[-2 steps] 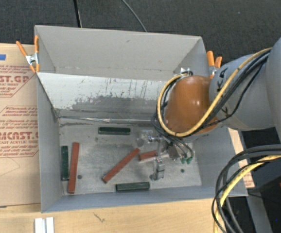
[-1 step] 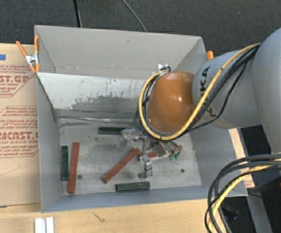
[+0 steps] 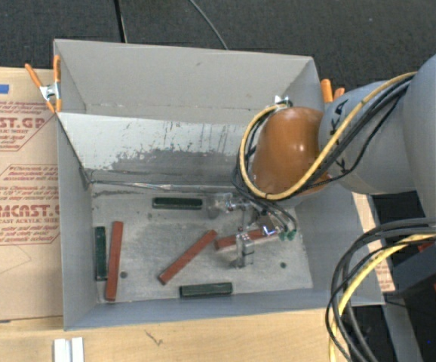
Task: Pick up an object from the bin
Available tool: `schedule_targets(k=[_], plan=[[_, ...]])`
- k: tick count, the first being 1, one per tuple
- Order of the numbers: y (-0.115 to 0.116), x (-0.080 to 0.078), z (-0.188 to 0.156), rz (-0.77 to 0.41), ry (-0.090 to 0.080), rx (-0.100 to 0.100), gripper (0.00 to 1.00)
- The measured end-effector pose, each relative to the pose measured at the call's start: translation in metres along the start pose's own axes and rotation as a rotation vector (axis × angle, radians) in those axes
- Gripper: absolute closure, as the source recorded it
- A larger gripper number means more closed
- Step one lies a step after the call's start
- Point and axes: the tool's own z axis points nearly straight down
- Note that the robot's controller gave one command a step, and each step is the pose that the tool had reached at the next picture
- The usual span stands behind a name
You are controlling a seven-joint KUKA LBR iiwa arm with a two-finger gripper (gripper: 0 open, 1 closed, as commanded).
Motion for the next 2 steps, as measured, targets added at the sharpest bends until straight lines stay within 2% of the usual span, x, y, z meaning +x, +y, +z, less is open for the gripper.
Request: schedule_targets(k=[1,2], plan=[[-0.0509,0.019,0.0134,-0.429,-0.003,0.001,1.0],[-0.0509,0.019,0.0134,-0.427,-0.003,0.001,1.0]])
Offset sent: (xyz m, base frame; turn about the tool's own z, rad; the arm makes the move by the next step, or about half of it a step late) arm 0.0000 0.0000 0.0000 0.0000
